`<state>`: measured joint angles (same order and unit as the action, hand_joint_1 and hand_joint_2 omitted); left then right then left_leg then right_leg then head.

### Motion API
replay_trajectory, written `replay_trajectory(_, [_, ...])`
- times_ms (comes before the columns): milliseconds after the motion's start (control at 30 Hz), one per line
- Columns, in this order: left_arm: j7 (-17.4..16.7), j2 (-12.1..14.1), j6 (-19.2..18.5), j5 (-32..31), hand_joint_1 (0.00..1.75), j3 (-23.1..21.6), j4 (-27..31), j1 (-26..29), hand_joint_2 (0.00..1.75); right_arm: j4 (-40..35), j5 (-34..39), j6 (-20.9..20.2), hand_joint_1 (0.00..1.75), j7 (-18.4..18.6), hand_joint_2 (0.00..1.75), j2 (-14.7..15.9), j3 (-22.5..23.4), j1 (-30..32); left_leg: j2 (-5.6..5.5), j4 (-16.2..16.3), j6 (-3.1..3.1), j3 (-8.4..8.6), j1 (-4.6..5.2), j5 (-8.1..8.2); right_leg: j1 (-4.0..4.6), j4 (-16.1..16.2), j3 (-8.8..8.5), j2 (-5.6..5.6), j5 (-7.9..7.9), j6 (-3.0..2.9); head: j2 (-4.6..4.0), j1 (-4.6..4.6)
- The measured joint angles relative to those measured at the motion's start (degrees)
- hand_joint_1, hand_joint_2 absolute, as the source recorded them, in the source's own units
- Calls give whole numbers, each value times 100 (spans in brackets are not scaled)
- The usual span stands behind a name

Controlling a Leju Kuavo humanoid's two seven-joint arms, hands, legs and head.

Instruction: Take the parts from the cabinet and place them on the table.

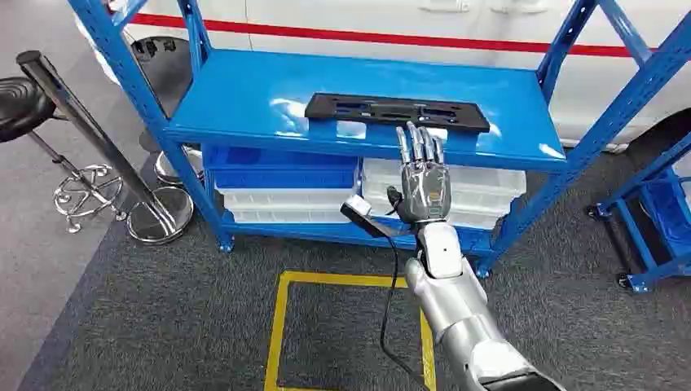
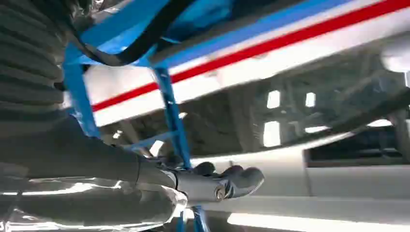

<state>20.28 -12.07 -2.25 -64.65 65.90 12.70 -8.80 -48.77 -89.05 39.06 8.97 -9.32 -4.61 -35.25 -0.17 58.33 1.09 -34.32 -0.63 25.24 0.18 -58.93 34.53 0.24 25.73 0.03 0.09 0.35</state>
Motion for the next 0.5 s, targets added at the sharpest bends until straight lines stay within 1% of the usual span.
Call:
replay_trajectory(33, [2,-2,-4,-11,0,-11,0,-7,0,95,0,0,0,166,175,67,-100,-37,-2,-20,-23,4,4,0,5,0,2,3,0,-11,-2,-2])
replay_trajectory(67, [9,0,-4,-20,0,-35,0,-13,0,316,0,0,0,314,175,154,-305,-119,1,-12,-57,8,29,7,-42,50,-9,9,-31,-59,-2,-2])
replay_trajectory(100, [13,2,-7,-24,0,-52,0,-20,0,475,0,0,0,382,175,195,-443,-182,3,49,-86,-21,-5,67,-63,74,-27,-1,-53,-90,0,-2])
replay_trajectory(133, [17,2,-9,-26,0,-68,0,-27,0,607,0,0,0,432,175,226,-552,-248,2,251,-104,-101,-2,221,-66,75,-28,0,-53,-134,0,-2])
replay_trajectory(167, [26,2,-13,-107,0,-92,0,-39,0,775,11,0,0,484,175,259,-668,-300,2,674,-125,-291,-6,459,-66,73,-26,-4,-53,-147,-2,-4])
replay_trajectory(200, [31,2,-15,-181,0,-90,0,-48,0,957,22,0,0,495,175,295,-750,-353,2,1200,-144,-534,-9,694,-62,70,-25,-11,-52,-148,0,-2])
replay_trajectory(233, [42,0,-20,-210,0,-90,0,-49,0,1092,22,0,0,515,175,326,-810,-378,2,1608,-159,-730,-9,828,-56,65,-24,-19,-51,-150,-2,-2])
replay_trajectory(267, [57,0,-30,-231,0,-90,0,-46,0,1211,22,0,0,524,175,359,-849,-383,4,1813,-162,-836,-10,841,-53,60,-25,-24,-47,-154,0,-2])
replay_trajectory(300, [66,0,-33,-240,0,-90,-2,-41,0,1277,22,0,0,524,175,383,-860,-383,3,1725,-156,-809,-10,718,-52,48,-25,-24,-39,-155,-2,-2])
replay_trajectory(333, [76,0,-39,-240,0,-90,0,-44,0,1336,20,0,0,524,175,398,-864,-393,4,1320,-142,-618,-9,457,-53,30,-27,-20,-25,-149,-2,-4])
replay_trajectory(367, [81,2,-48,-240,0,-90,0,-50,0,1373,20,0,0,524,175,405,-875,-412,5,843,-123,-385,-9,209,-53,18,-34,-13,-14,-138,-2,-4])
replay_trajectory(400, [83,4,-48,-240,0,-90,0,-58,0,1412,20,0,0,524,175,416,-892,-439,5,296,-92,-117,-9,-28,-53,5,-47,-4,4,-118,0,-2])
replay_trajectory(433, [85,4,-52,-240,0,-90,0,-67,0,1448,20,0,0,524,175,425,-901,-464,-2,105,-67,2,17,57,-23,-2,-39,1,18,-92,-2,-2])
replay_trajectory(467, [90,4,-52,-240,0,-90,0,-76,0,1489,20,2,0,524,175,442,-908,-487,-10,31,-48,9,23,40,-16,-27,-17,6,19,-67,0,0])
replay_trajectory(500, [90,4,-55,-240,0,-90,0,-73,0,1515,20,0,0,524,175,453,-912,-492,-10,37,-40,1,26,37,-22,-8,-19,3,9,-39,-2,-2])
